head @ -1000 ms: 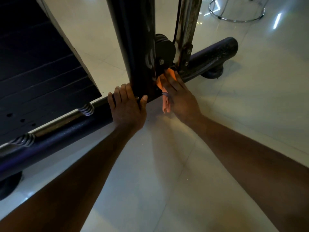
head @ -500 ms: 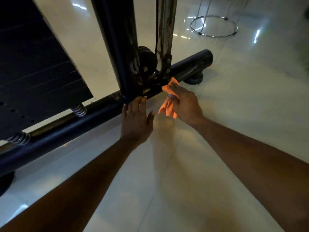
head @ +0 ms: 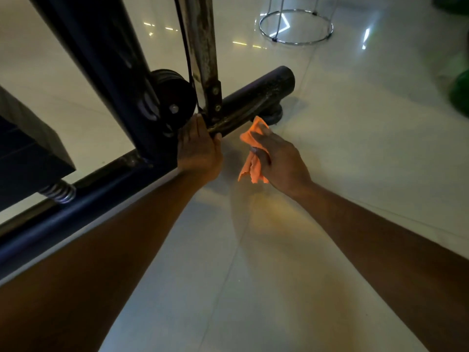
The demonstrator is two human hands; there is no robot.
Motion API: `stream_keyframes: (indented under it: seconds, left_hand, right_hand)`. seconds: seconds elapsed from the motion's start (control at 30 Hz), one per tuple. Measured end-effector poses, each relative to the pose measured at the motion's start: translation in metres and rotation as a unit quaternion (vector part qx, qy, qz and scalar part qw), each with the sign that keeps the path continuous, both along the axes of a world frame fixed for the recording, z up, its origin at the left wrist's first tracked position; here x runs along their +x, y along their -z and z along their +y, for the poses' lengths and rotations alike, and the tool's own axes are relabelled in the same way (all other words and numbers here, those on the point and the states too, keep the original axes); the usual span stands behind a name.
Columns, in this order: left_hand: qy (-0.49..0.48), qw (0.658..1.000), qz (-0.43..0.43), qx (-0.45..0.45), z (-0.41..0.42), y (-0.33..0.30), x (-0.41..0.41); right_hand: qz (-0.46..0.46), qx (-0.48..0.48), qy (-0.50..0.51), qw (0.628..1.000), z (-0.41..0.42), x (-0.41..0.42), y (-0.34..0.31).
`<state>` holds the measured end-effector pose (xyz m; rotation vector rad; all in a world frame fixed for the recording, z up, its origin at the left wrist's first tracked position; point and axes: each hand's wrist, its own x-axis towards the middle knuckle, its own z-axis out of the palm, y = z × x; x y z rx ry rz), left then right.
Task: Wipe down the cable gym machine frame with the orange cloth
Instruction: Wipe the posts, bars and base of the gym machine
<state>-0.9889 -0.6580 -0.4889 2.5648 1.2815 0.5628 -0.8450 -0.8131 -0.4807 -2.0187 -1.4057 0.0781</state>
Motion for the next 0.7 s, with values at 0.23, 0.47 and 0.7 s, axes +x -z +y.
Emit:
stream_keyframes:
  seconds: [0.23,0.47,0.7]
  left_hand:
    - [-0.075,0.994,0.015,-0.083,0.024,-0.015,0.027]
    - [-0.052,0.993,-0.006,-0.107,0.026,-0.018,0.023]
    - [-0.056,0.996,0.032,-0.061,0.019,-0.012,0.021]
  right_hand:
    - [-0.027,0.075,0.011,0.997,0.048,0.003,0.001]
    - [-0.040,-0.016,0.025,0.999,0.103,-0.027,0.032]
    - [-0.155,-0.031,0.079,0.984,0.109,0.055,0.030]
